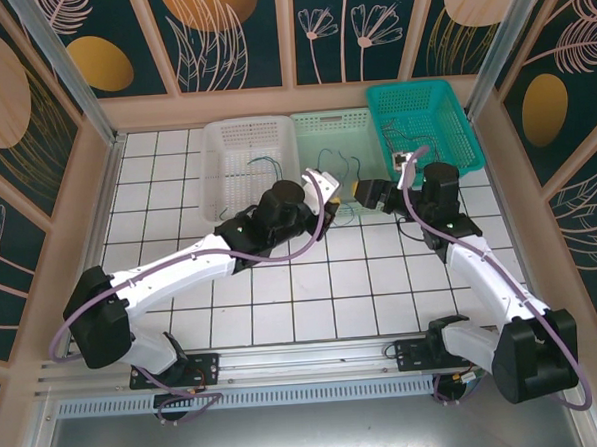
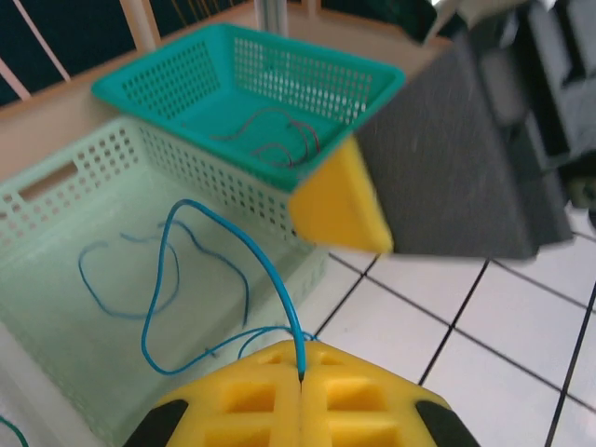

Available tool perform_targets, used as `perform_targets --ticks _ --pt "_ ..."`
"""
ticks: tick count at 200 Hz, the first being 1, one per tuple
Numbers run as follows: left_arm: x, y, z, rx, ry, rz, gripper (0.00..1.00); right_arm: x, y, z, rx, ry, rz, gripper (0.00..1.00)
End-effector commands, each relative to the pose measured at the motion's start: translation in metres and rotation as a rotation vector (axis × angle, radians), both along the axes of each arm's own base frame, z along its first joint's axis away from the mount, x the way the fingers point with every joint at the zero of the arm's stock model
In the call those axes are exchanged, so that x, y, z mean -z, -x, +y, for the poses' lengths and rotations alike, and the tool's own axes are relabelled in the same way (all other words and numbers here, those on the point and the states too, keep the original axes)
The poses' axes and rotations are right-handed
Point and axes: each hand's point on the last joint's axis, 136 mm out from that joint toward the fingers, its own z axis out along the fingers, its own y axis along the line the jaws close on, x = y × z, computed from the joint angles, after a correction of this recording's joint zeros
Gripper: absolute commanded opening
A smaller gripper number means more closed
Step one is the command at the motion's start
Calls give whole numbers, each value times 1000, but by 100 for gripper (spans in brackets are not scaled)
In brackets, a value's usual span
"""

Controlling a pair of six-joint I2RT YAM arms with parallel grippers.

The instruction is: Untangle the cables

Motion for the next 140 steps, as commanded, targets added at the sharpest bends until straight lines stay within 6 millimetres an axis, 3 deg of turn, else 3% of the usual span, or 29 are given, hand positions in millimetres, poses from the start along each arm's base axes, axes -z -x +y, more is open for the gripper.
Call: perform_targets --ticks 1,28,63,140 --pt "-31 -8 -8 -4 42 -65 0 -20 2 -1 -3 -29 -47 72" --pt "-31 -11 -11 -9 32 -64 1 -11 10 2 -47 3 -42 67" --pt "-38 -9 -15 11 52 -60 1 23 0 -21 90 131 -6 66" --pt "-53 -11 -18 2 91 -68 2 42 -2 -27 149 116 33 66"
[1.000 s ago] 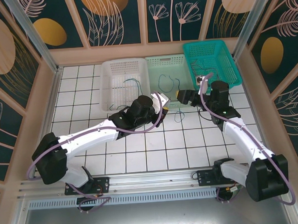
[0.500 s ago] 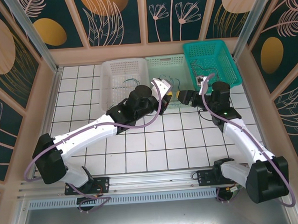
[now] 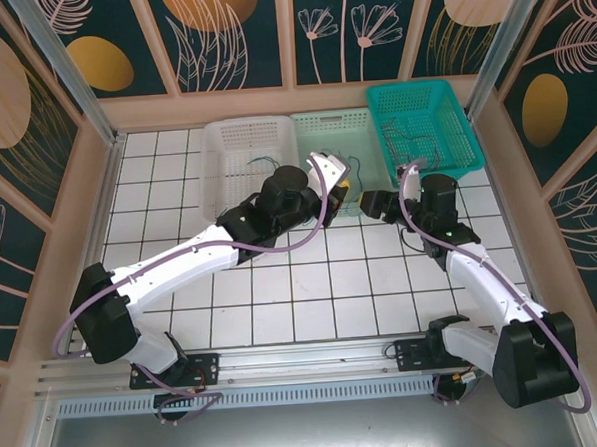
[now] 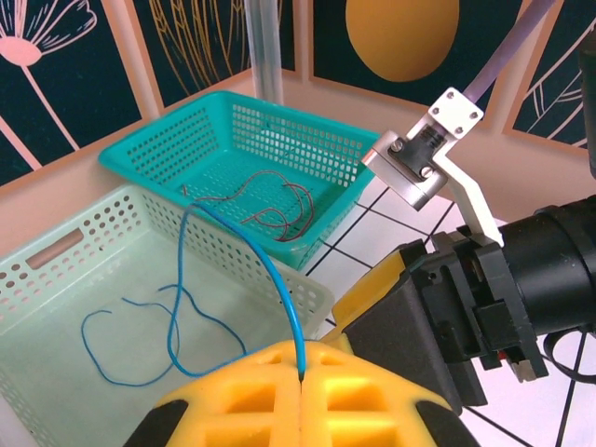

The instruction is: Untangle the cables

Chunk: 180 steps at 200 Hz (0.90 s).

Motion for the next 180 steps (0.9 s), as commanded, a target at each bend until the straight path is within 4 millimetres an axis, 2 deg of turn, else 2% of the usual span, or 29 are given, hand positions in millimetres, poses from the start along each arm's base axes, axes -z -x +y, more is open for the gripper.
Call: perform_targets --ticks 1,55,103,146,180 --pt "-17 -3 -3 -11 35 -24 2 -1 -2 -6 37 6 -17 66" --pt "-17 -3 -11 13 44 -16 2 -3 2 5 -7 -66 -23 64" --pt "-25 -1 -12 24 69 -22 2 15 -7 9 -14 -57 22 41" --pt "-28 -1 -15 34 88 -22 2 11 -16 14 -23 -86 4 40" --pt "-31 -2 -13 22 99 -29 2 19 -17 13 -18 -77 18 22"
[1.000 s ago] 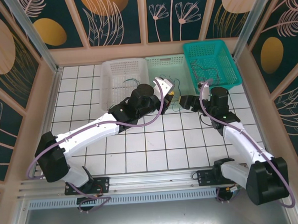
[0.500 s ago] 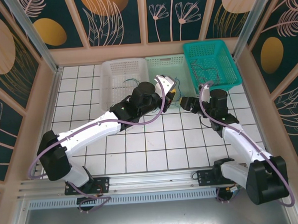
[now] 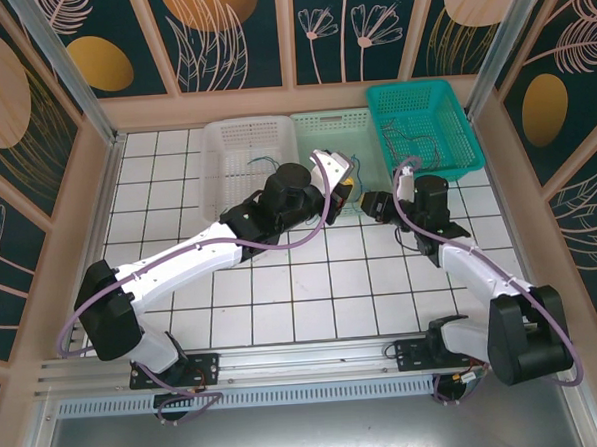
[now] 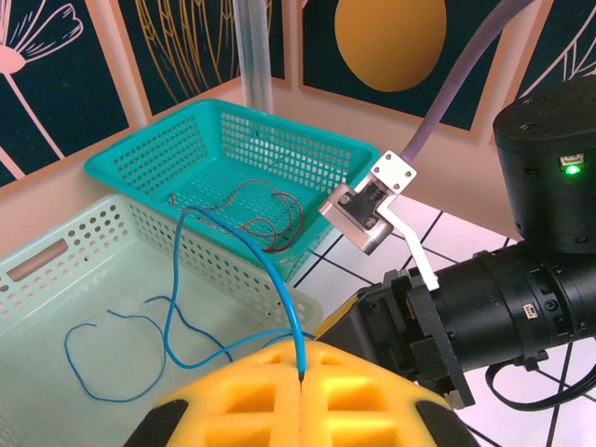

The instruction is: Untangle the cables

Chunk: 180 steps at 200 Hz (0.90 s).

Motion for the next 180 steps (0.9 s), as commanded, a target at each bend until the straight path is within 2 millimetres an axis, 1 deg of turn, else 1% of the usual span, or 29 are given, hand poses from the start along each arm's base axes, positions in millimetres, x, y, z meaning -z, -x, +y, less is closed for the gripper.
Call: perform_targets --ticks 1,14,28,53,96,105,126,140,156,172,180 --pt "-28 -1 -4 2 78 -35 2 -6 -3 5 -17 -13 -34 21" --pt "-32 -3 -2 -16 82 -44 2 1 -2 2 -6 6 -21 13" --pt "-37 -5 3 -37 82 -61 2 10 -2 -5 21 43 1 8" --pt "-46 -6 10 -58 82 -90 3 27 0 -15 59 99 44 6" --pt "-55 -7 22 -99 72 -120 3 39 3 -23 87 132 78 6" --pt "-56 -8 24 -108 67 -126 3 40 4 -24 85 140 80 6" --pt "-59 -9 29 -125 59 -144 4 39 8 -23 65 156 70 11" --pt "-61 -9 29 -125 57 -149 4 36 10 -23 54 166 54 17" --pt "-62 -7 28 -110 63 -149 4 33 11 -25 54 178 37 27" --pt "-64 -4 25 -90 77 -144 4 30 12 -27 61 186 26 28" --pt "-64 -2 24 -81 80 -144 4 30 12 -27 64 189 25 26"
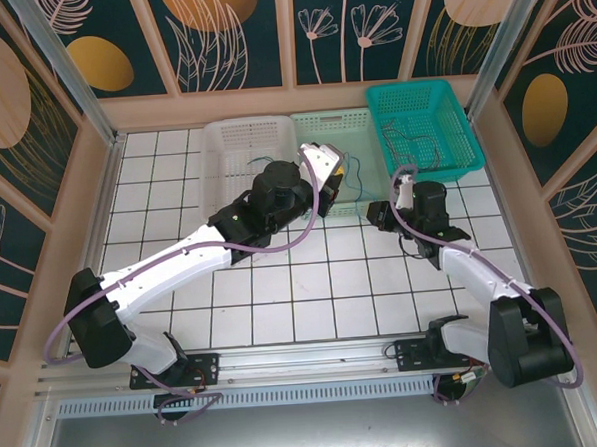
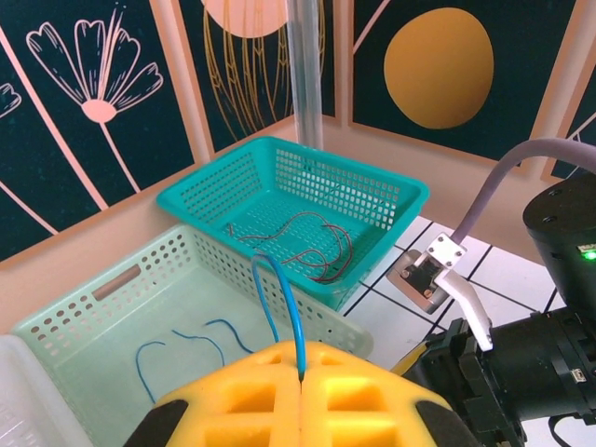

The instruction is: Untangle the cables

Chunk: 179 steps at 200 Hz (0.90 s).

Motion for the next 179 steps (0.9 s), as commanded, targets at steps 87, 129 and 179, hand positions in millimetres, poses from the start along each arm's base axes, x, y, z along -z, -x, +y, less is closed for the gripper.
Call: perform_targets --ticks 87,129,179 --pt "-68 8 23 -35 113 -129 5 21 -1 -32 148 131 66 24" --pt "-93 15 30 -25 161 -170 5 26 -2 -36 176 140 82 29" --pt "-107 16 37 -41 171 -205 6 25 1 -41 186 161 73 33"
